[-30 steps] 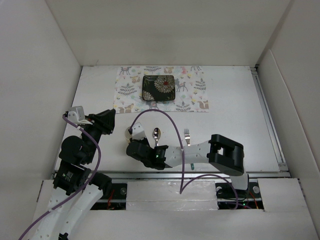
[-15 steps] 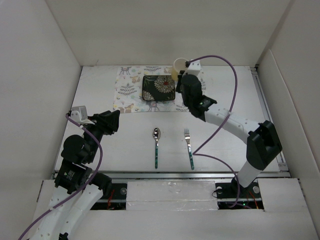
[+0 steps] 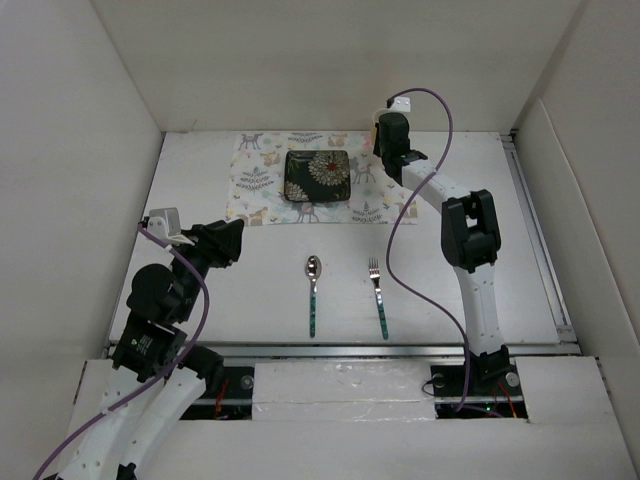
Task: Set the dinner table for one person
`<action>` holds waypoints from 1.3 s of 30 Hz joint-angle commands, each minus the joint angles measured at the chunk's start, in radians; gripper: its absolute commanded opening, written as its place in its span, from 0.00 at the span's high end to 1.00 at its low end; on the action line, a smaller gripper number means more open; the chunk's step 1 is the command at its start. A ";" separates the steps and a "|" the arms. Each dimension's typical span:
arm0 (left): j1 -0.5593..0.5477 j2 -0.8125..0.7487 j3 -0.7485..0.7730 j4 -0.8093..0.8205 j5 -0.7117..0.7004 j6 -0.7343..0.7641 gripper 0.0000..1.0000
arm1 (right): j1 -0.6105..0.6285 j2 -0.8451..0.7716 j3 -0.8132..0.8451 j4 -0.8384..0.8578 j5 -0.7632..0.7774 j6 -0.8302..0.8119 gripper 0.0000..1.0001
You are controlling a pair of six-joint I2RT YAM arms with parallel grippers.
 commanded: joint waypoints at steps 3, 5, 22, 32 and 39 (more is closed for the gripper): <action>0.004 0.029 0.008 0.048 0.013 0.009 0.55 | -0.037 0.036 0.179 0.062 -0.017 0.002 1.00; 0.004 0.036 0.008 0.051 0.016 0.010 0.55 | -0.049 0.059 0.185 0.062 -0.021 0.010 1.00; 0.013 0.090 0.013 0.062 0.038 0.012 0.55 | -0.100 0.131 0.171 0.076 -0.034 0.030 0.91; 0.013 0.084 0.011 0.066 0.047 0.009 0.55 | -0.120 0.004 0.059 0.060 -0.049 0.072 0.36; 0.013 0.063 0.011 0.062 0.050 0.007 0.56 | -0.094 -0.276 -0.134 0.080 -0.029 0.080 0.38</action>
